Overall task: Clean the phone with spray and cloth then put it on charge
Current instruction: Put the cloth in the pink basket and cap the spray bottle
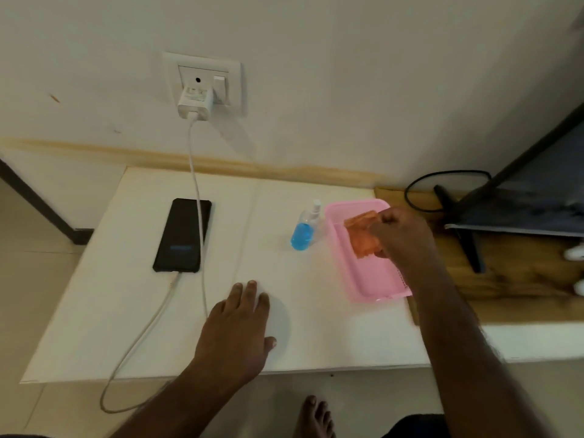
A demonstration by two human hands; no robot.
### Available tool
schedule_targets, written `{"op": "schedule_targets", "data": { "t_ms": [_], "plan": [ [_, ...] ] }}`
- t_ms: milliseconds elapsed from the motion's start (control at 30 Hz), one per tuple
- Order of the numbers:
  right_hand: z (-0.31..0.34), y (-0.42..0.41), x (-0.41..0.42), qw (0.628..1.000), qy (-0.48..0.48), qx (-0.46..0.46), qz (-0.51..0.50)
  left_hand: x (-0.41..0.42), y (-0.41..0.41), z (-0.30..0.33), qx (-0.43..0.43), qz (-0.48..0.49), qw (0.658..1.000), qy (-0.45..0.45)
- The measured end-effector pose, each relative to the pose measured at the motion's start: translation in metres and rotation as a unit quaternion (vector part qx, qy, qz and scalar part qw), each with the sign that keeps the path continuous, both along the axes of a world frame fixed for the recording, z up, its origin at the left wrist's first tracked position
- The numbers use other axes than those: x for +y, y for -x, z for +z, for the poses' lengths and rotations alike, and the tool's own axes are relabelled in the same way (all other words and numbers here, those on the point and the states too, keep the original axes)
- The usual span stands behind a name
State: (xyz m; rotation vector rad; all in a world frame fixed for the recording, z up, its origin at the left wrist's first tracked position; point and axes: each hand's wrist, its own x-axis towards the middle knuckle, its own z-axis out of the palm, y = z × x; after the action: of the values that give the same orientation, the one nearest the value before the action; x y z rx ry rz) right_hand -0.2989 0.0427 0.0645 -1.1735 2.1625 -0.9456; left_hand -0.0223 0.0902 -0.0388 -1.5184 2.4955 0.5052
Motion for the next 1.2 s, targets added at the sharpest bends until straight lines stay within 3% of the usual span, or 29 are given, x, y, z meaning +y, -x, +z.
{"op": "schedule_targets", "data": {
  "t_ms": [167, 333, 500, 667, 800, 933, 1100, 1200],
  "plan": [
    [-0.014, 0.043, -0.02, 0.992, -0.031, -0.09, -0.082, -0.001, 0.002, -0.005, -0.006, 0.0, 1.0, -0.003],
    [-0.02, 0.056, -0.05, 0.98, -0.174, 0.027, 0.092, 0.0, 0.001, -0.007, -0.002, 0.002, 1.0, 0.004],
    [-0.02, 0.052, -0.076, 0.913, -0.308, 0.141, 0.226, -0.001, 0.003, -0.008, 0.001, 0.002, 1.0, 0.001],
    [-0.008, 0.047, -0.092, 0.806, -0.372, 0.302, 0.347, -0.001, 0.001, -0.01, 0.004, 0.001, 1.0, 0.003],
    [0.001, 0.052, -0.102, 0.751, -0.445, 0.32, 0.369, -0.001, 0.001, -0.01, 0.004, 0.003, 1.0, 0.004],
    [-0.011, 0.049, -0.105, 0.712, -0.411, 0.401, 0.403, 0.0, 0.0, -0.012, 0.006, 0.005, 1.0, 0.0],
    [-0.027, 0.051, -0.099, 0.704, -0.296, 0.528, 0.371, 0.0, -0.001, -0.011, 0.007, 0.003, 1.0, -0.003],
    [-0.033, 0.054, -0.096, 0.735, -0.253, 0.534, 0.333, -0.001, -0.001, -0.01, 0.011, 0.003, 1.0, -0.003]
  ]
}}
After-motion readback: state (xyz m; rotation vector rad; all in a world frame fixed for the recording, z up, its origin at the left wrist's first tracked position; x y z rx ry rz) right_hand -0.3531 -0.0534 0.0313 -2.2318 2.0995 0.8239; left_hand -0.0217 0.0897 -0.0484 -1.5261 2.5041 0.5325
